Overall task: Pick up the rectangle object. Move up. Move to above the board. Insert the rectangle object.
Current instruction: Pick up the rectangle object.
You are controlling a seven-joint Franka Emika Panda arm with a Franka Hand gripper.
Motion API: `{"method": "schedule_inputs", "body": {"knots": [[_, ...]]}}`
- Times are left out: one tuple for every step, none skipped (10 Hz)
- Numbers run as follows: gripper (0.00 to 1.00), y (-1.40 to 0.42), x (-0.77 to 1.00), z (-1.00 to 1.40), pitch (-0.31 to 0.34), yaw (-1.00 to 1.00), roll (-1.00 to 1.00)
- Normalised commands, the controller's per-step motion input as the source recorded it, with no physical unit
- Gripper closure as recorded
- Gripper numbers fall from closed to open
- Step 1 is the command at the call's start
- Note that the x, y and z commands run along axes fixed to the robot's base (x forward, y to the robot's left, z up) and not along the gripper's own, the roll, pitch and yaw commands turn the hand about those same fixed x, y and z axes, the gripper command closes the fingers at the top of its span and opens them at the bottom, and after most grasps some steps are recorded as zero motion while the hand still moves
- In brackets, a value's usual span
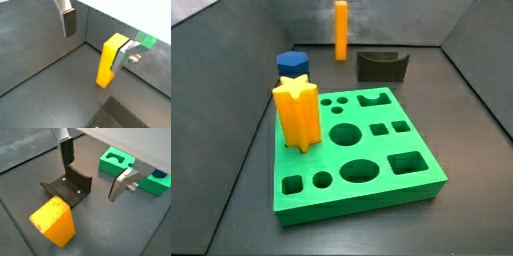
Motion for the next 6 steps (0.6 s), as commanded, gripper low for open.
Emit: {"method": "schedule_inputs", "body": {"knots": [[0.00, 0.59, -0.04, 0.00, -0.044, 0.11, -0.08], [0.00, 0.75, 0.06, 0.00, -0.053, 0.31, -0.05], [0.00, 0.85, 0.00, -0.13, -0.074, 0.26, -0.02], [0.00, 0.81, 0.05, -0.25, -0.119, 0.26, -0.03], [0.00, 0.59, 0.10, -0.65, -0.216, 0.11, 0.00], [0.00, 0.56, 0.17, -0.65, -0.210, 0.14, 0.05]]}}
